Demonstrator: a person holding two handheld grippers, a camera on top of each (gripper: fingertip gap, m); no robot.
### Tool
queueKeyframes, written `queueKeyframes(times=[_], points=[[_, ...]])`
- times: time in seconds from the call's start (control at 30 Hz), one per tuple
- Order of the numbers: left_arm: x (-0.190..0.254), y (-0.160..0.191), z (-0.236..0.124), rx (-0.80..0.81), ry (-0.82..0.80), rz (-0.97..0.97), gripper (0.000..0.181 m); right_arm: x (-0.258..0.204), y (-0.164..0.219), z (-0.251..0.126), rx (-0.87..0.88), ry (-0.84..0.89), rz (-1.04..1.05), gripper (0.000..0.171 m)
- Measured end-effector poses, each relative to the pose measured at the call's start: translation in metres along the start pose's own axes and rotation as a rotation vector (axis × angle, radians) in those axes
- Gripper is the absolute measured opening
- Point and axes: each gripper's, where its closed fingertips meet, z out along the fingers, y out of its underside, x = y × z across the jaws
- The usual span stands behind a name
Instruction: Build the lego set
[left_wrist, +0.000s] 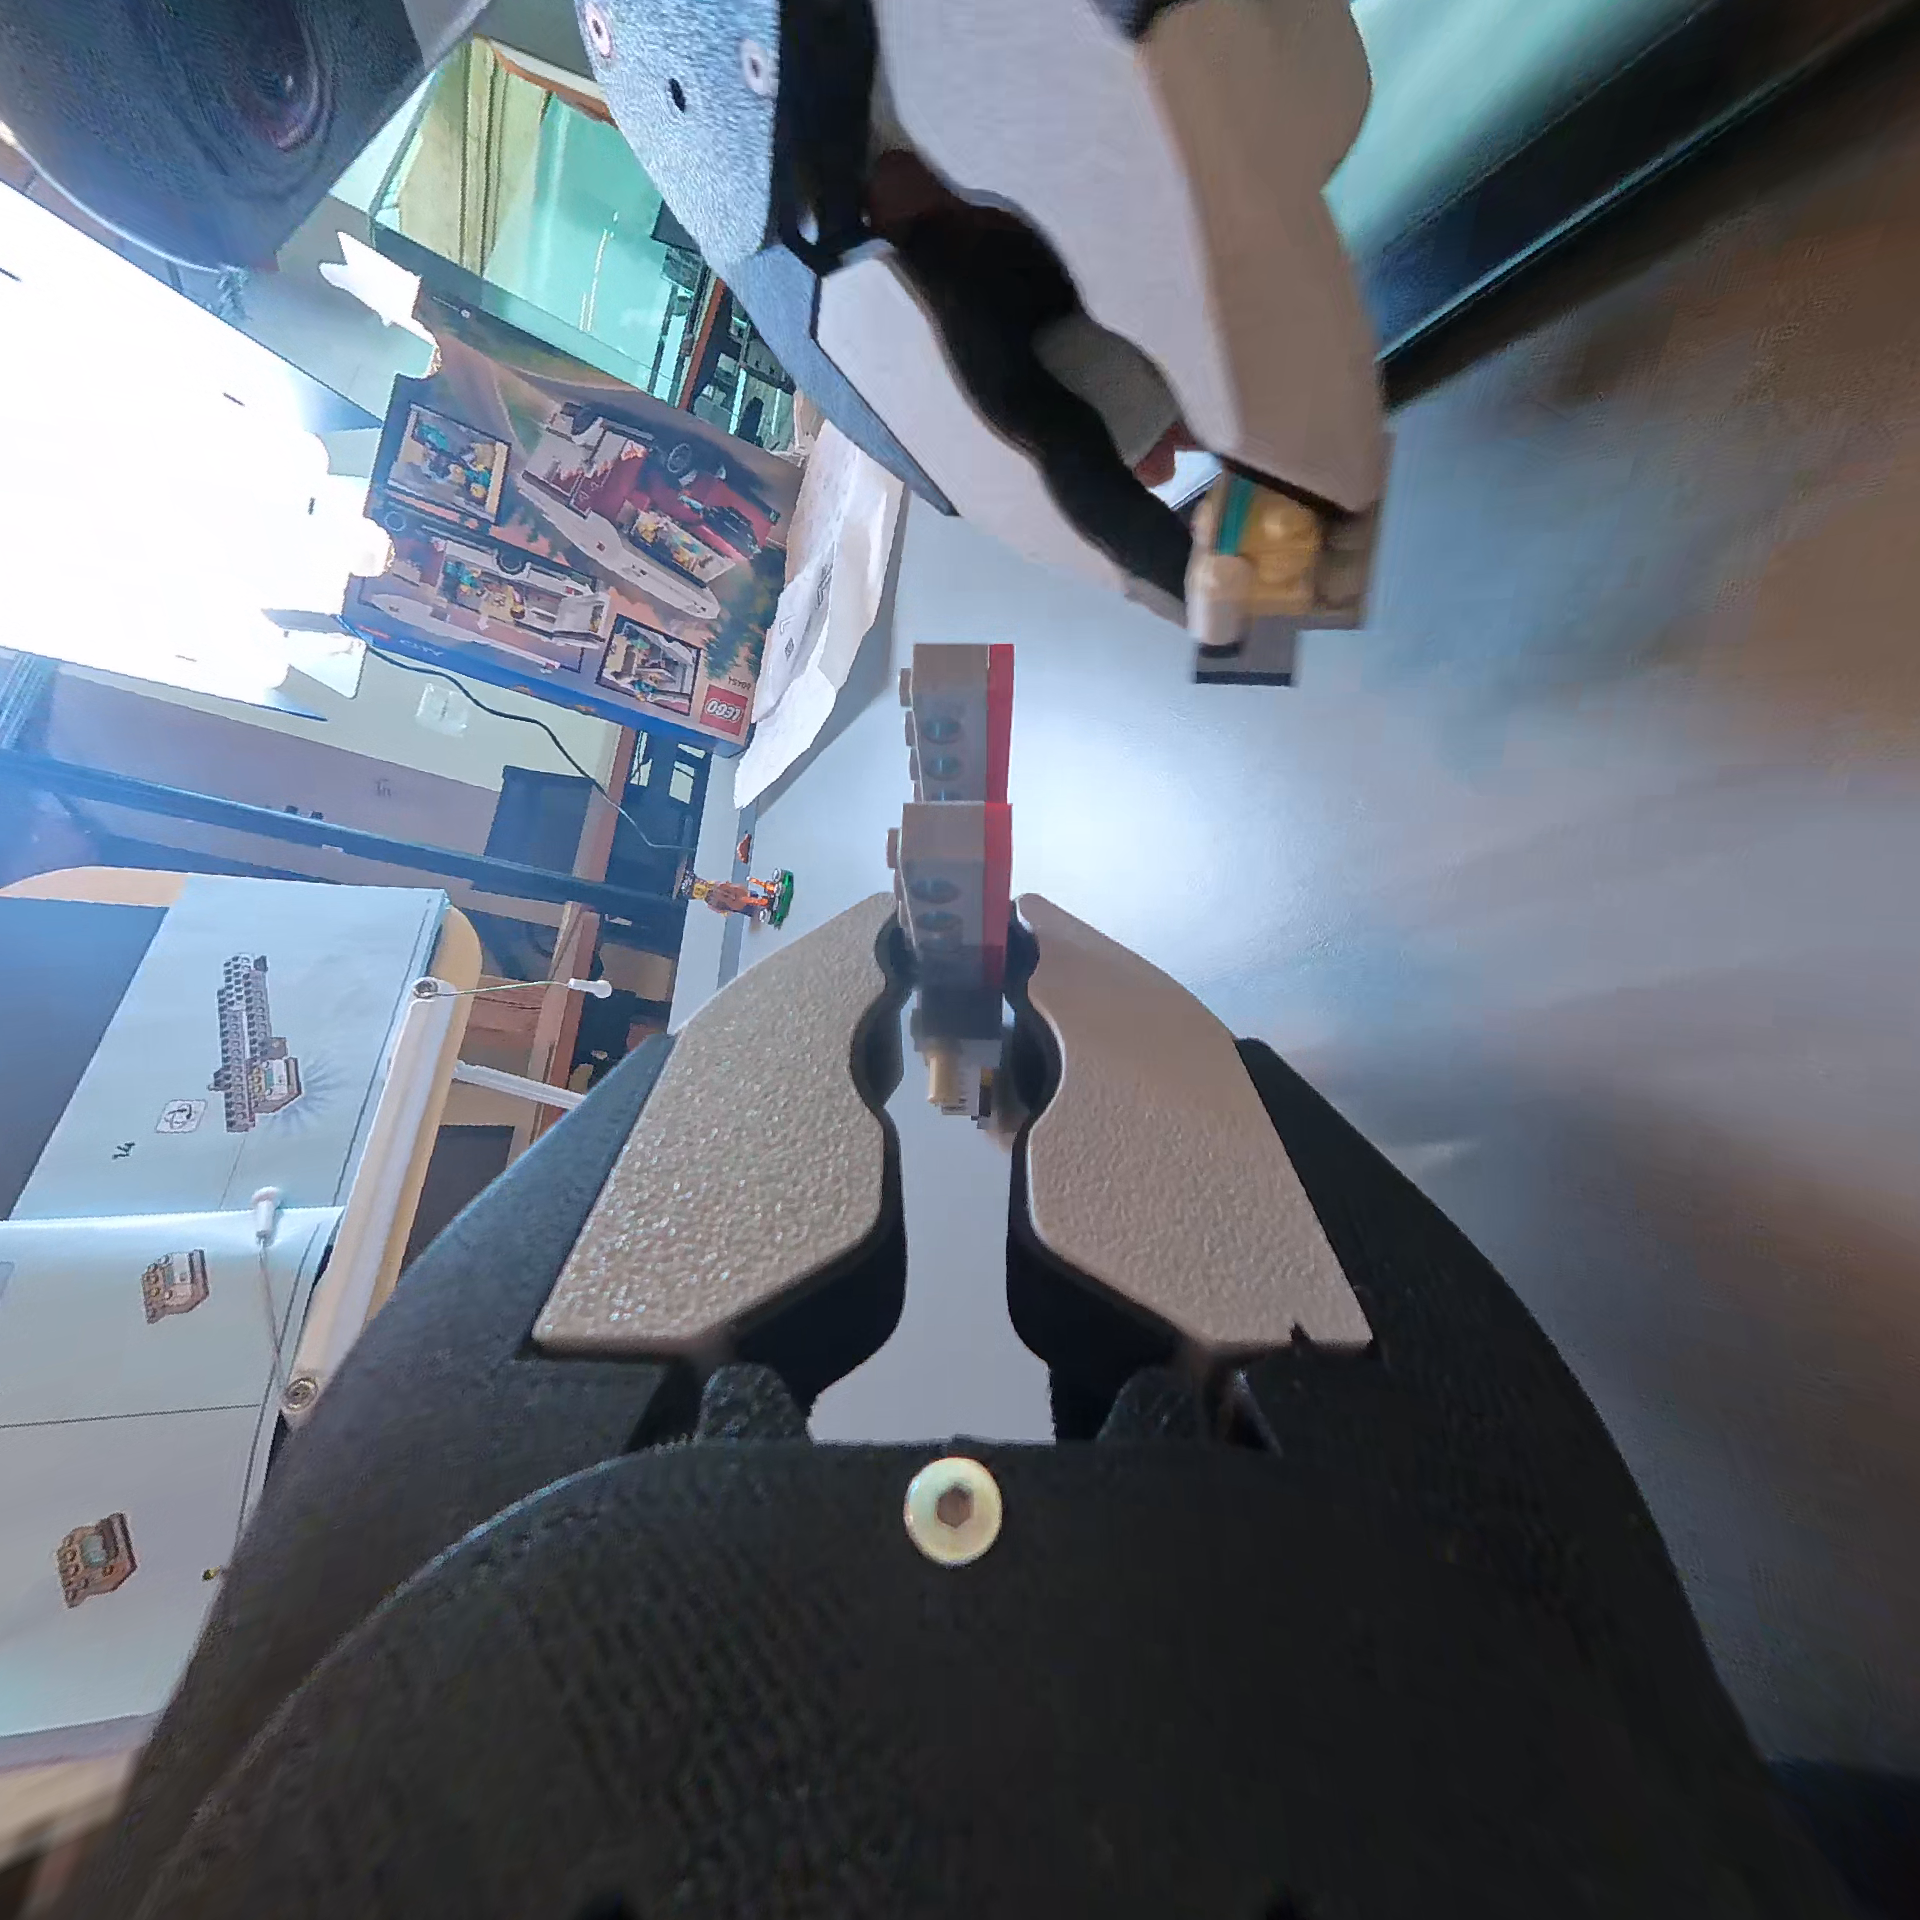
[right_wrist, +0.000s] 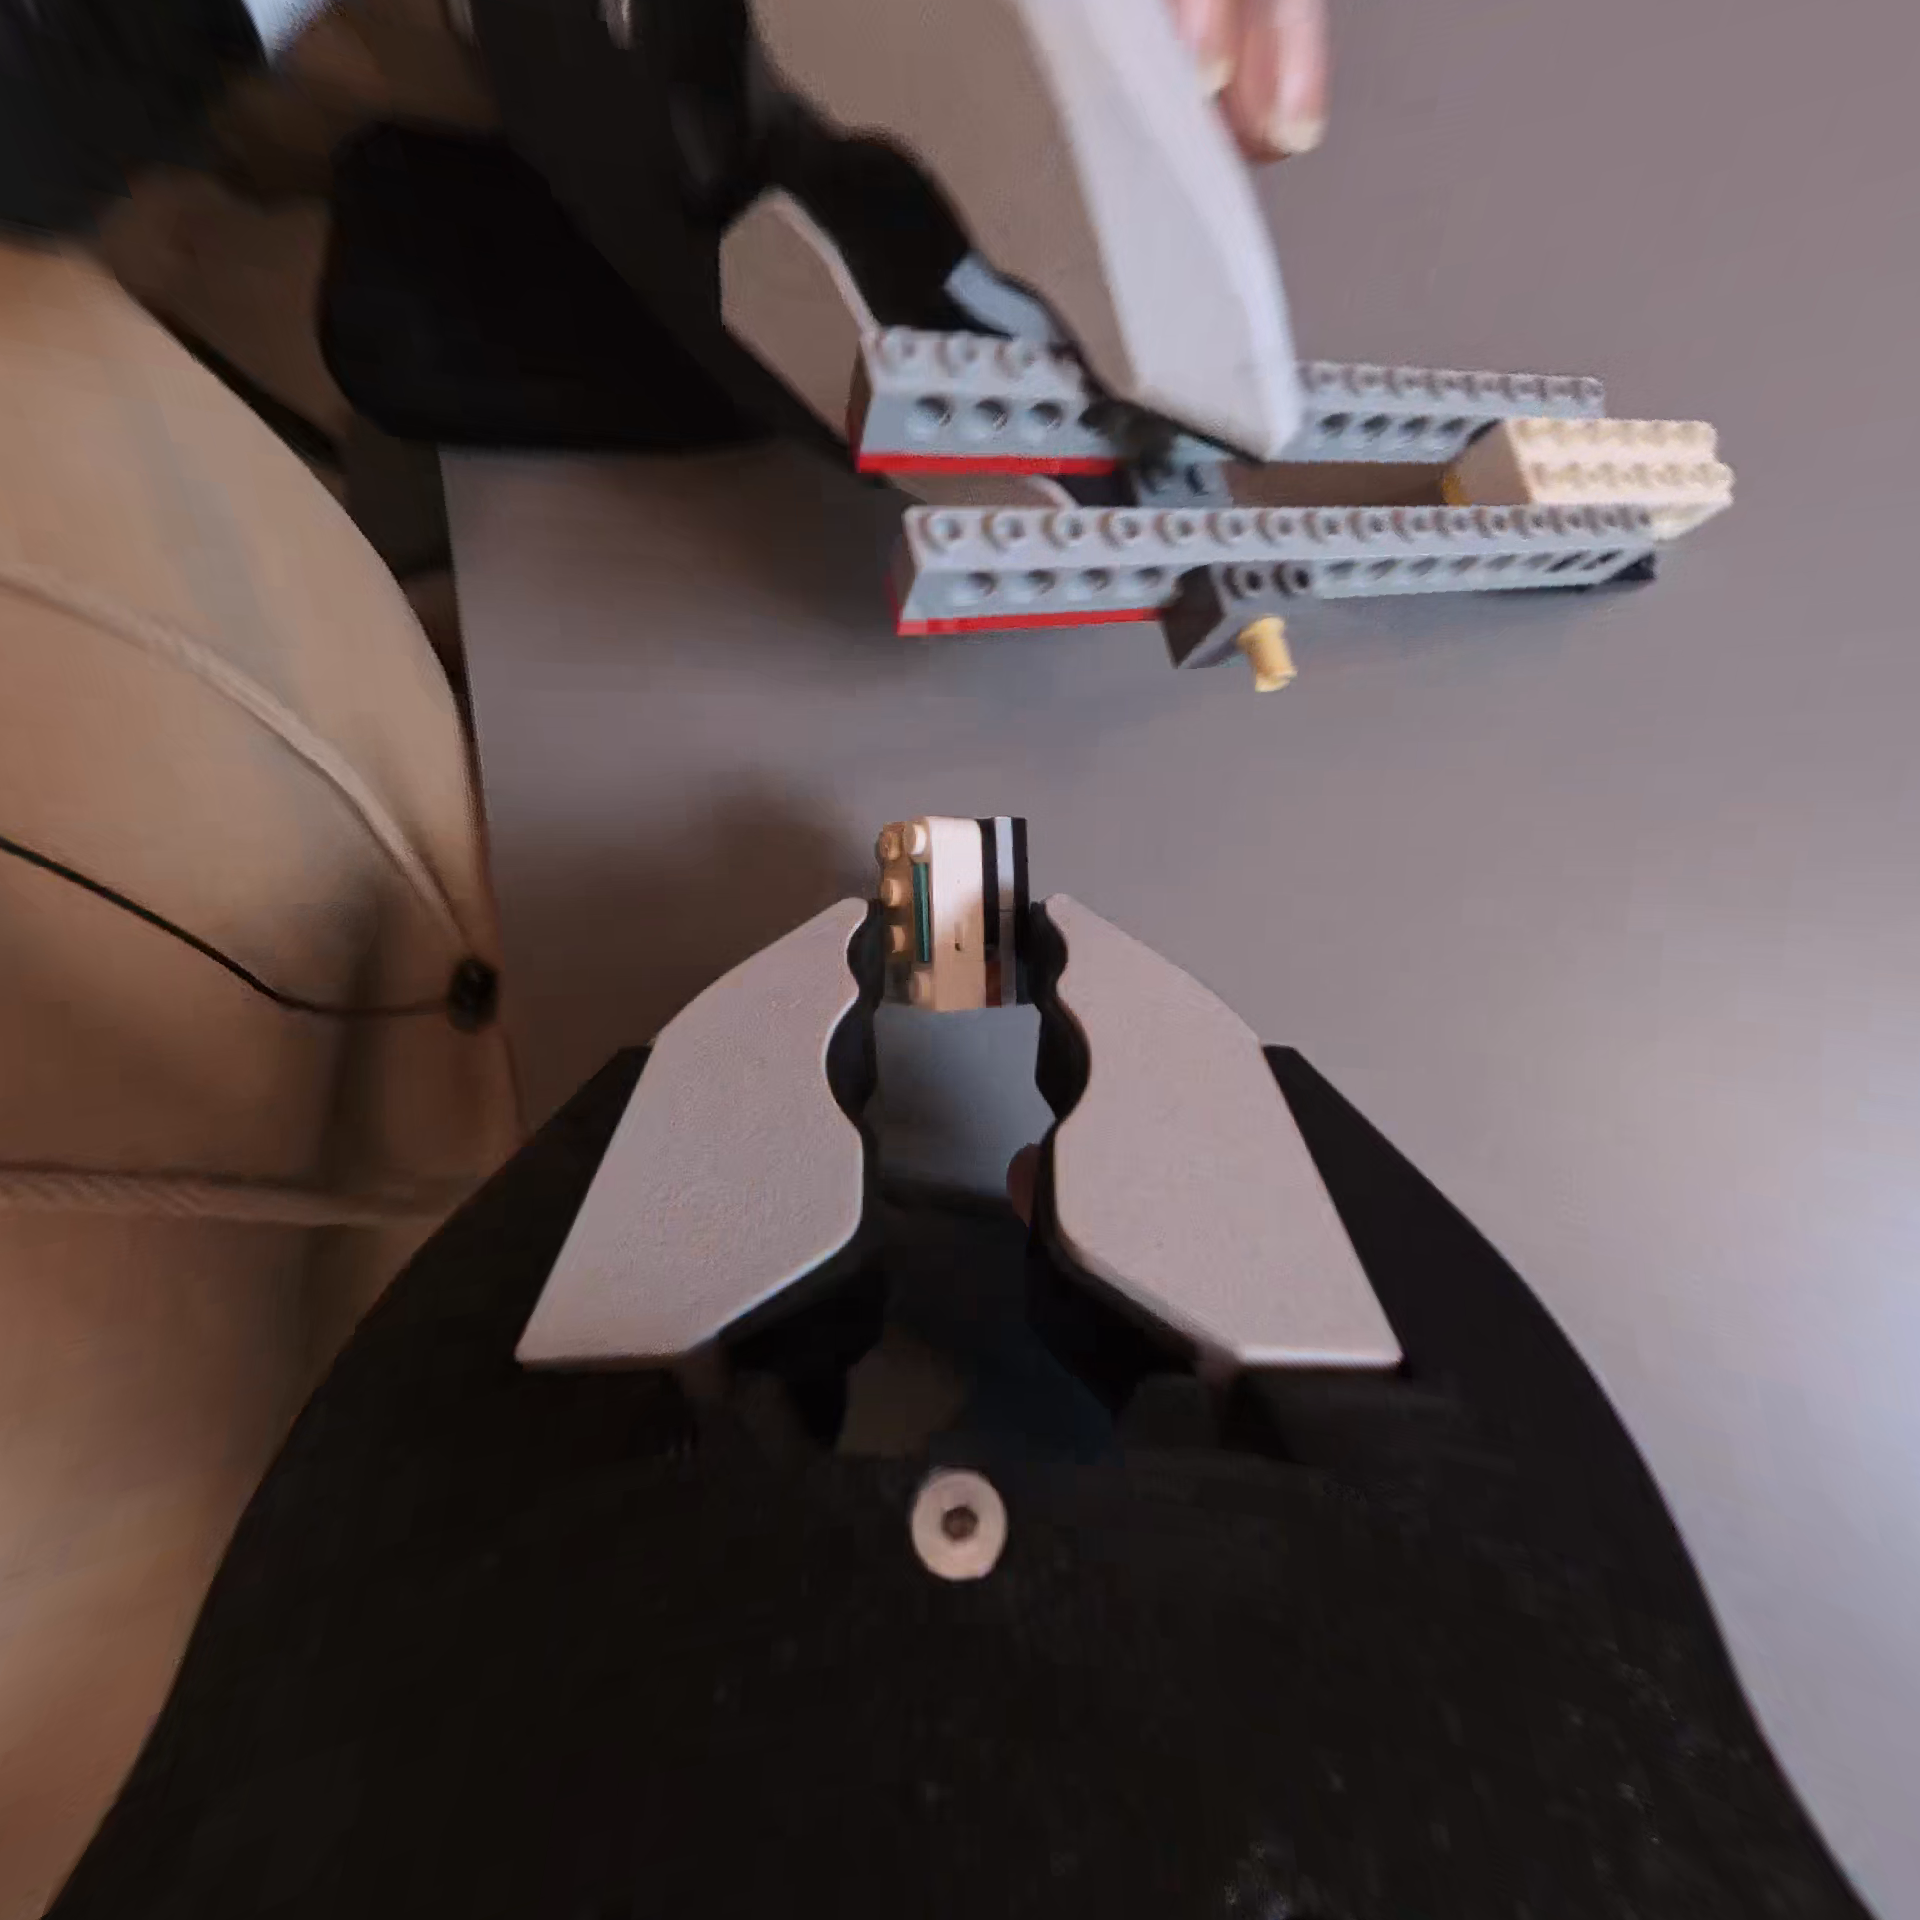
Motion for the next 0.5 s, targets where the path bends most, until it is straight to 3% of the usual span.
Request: queueKeyframes(times=[0.03,0.27,0.5], points=[[-0.001,0.002,0.000,-0.007,-0.003,-0.002,0.016,0.002,-0.007,-0.006,0.059,-0.020,0.084,0.026],[-0.001,0.002,0.002,-0.020,-0.017,0.016,0.016,0.014,-0.042,-0.033,0.394,-0.154,0.475,0.026],[-0.002,0.002,0.003,-0.028,-0.033,0.005,0.016,0.016,-0.050,-0.024,0.480,-0.245,0.675,0.026]])
